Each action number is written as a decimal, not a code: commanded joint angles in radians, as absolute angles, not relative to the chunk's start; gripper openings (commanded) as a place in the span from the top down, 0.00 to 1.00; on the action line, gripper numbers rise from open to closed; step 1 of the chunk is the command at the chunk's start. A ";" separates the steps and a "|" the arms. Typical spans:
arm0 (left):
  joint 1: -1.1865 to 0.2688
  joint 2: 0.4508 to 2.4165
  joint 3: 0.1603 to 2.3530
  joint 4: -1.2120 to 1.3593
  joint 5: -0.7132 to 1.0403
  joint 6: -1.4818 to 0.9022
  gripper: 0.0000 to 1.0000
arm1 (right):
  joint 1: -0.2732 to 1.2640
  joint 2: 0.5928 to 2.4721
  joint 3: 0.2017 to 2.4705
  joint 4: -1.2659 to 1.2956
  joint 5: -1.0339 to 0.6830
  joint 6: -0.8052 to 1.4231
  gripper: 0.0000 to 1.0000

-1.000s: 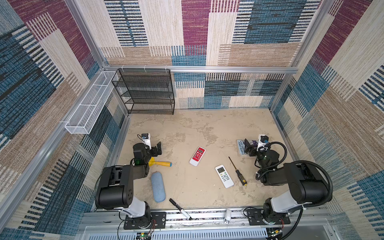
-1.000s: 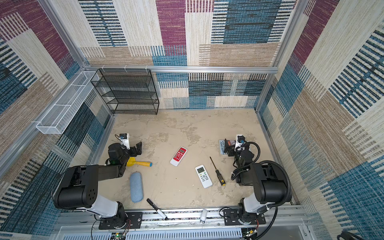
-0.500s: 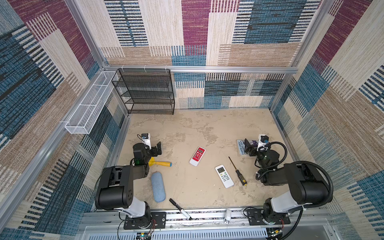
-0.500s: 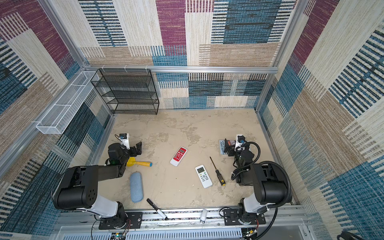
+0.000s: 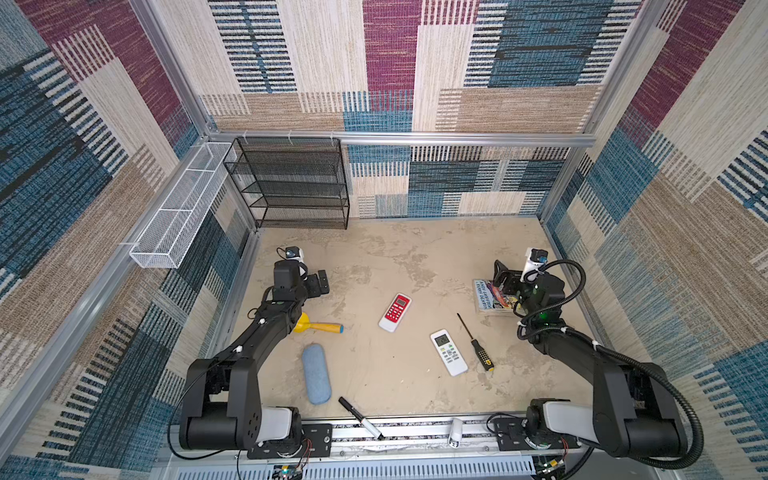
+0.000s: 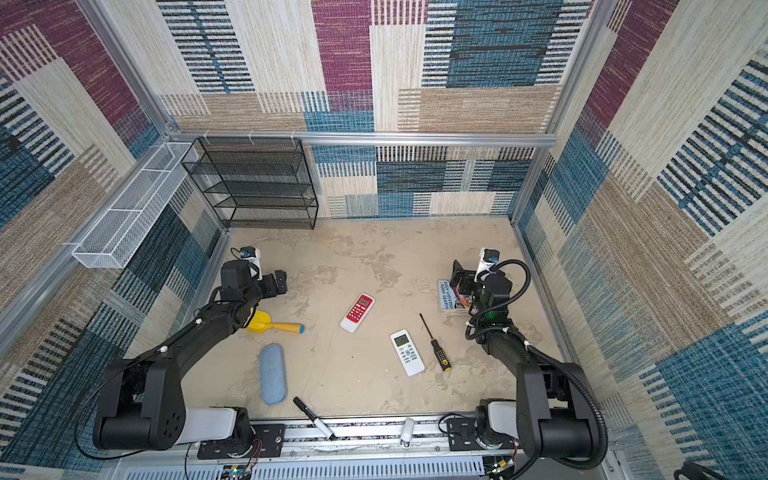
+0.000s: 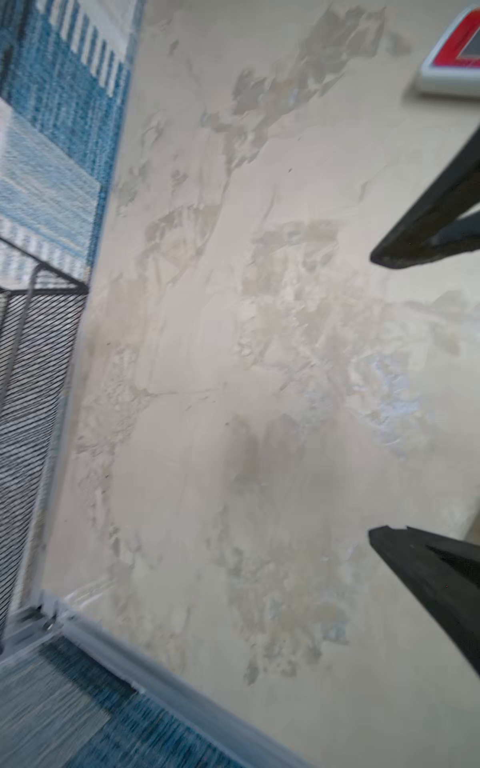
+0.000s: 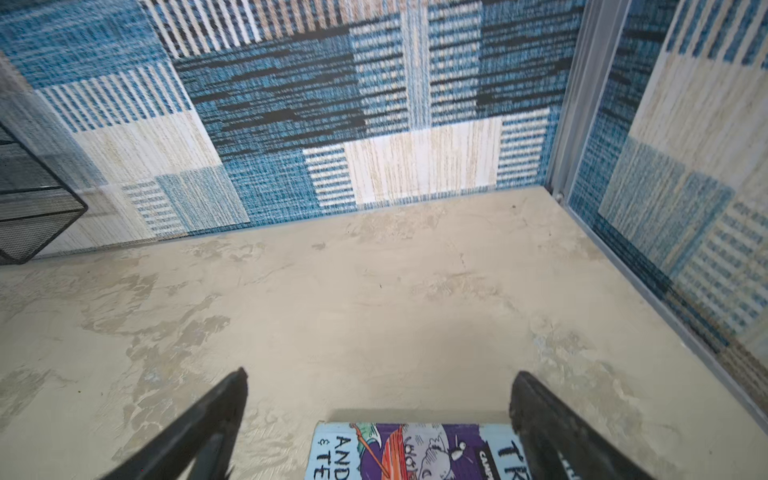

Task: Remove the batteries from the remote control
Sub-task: 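Grasp the red-faced remote with the left gripper while the right arm moves forward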

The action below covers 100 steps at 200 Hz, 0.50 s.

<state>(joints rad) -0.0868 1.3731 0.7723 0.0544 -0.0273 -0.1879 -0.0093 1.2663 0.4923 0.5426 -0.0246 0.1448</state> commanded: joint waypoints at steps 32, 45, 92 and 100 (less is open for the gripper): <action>-0.311 1.403 0.864 -0.204 -0.044 -0.232 0.01 | 0.156 1.226 0.619 0.102 0.049 0.233 0.00; -0.365 1.413 0.882 -0.212 -0.037 -0.230 0.01 | 0.179 1.223 0.639 0.061 0.018 0.245 0.00; -0.529 1.513 0.988 -0.288 -0.033 -0.200 0.01 | 0.240 1.221 0.671 -0.028 0.020 0.296 0.01; -0.550 1.541 1.014 -0.309 -0.036 -0.194 0.01 | 0.240 1.221 0.669 -0.036 0.012 0.304 0.00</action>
